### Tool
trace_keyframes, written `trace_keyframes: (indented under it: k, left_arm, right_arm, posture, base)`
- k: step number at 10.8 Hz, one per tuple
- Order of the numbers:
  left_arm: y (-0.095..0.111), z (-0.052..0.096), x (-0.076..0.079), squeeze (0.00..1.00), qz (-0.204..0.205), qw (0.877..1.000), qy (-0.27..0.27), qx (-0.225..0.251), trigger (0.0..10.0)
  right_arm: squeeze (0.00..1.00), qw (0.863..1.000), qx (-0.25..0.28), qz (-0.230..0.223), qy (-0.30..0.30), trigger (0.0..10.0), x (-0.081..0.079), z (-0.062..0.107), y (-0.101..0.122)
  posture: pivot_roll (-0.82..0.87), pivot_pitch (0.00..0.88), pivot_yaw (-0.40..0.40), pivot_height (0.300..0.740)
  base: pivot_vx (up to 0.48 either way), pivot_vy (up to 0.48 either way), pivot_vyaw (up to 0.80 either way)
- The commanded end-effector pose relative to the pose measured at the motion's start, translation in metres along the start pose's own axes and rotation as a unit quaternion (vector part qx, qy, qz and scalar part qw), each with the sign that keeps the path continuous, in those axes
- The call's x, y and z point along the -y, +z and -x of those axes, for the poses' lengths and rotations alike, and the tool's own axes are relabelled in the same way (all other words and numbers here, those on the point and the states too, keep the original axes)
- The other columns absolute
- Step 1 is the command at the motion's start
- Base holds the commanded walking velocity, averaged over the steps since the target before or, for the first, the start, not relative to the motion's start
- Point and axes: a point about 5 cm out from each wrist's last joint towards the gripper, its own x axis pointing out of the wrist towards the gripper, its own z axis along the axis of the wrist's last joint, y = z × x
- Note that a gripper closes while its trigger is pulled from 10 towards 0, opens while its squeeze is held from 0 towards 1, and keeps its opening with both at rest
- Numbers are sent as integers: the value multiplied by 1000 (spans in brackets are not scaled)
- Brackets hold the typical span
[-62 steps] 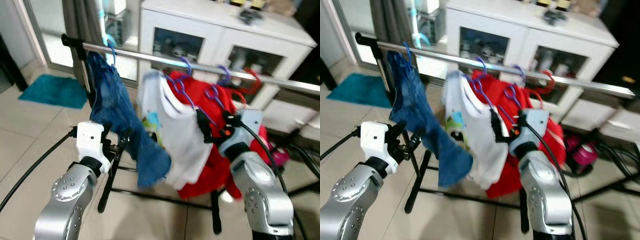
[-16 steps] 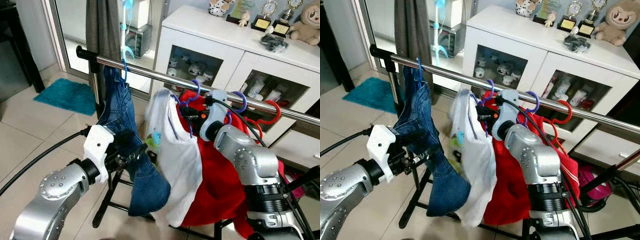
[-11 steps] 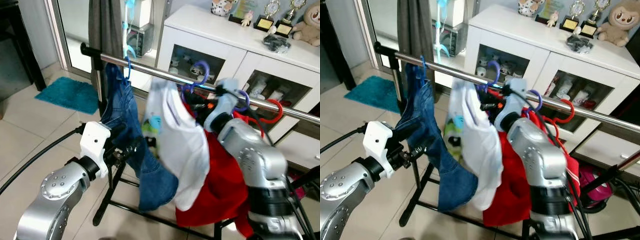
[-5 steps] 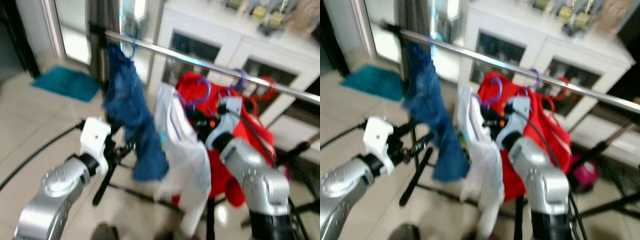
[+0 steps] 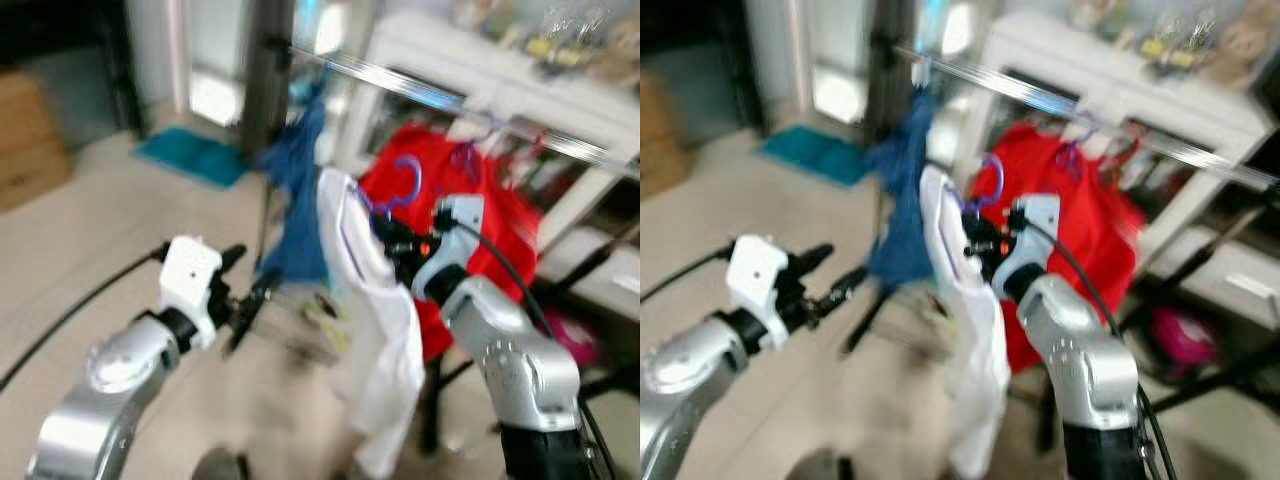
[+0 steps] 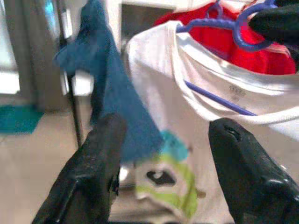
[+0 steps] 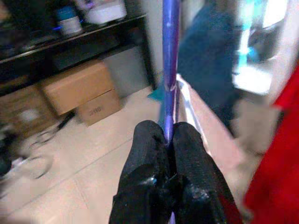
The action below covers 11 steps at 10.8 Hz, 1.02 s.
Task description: Hang hanger
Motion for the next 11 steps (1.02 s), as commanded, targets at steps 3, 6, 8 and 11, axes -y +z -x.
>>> trace_keyframes:
  k: [3, 6, 8, 11]
  left_arm:
    - [3, 0, 6, 0, 15, 1000, -16, 10, 10000]
    - [10, -8, -9, 1000, -14, 999, 33, 28, 10000]
    - [19, -18, -18, 1000, -16, 997, 63, 50, 10000]
    - [33, -31, -25, 749, -12, 991, 99, 87, 10000]
  right_arm:
    - [0, 1000, 3, 11, -4, 0, 4, 4, 3]
    - [0, 998, -11, 20, 56, 0, -12, -2, 0]
    - [0, 996, -9, 24, 87, 0, -20, -4, 2]
    - [0, 990, 9, 30, 139, 0, -29, -1, 7]
  posture:
    - [28, 0, -172, 740]
    - [22, 0, -172, 740]
    - [23, 0, -178, 740]
    - [15, 0, -185, 740]
  base:
    - [0, 0, 0]
    - [0, 0, 0]
    - [0, 0, 0]
    - [0, 0, 0]
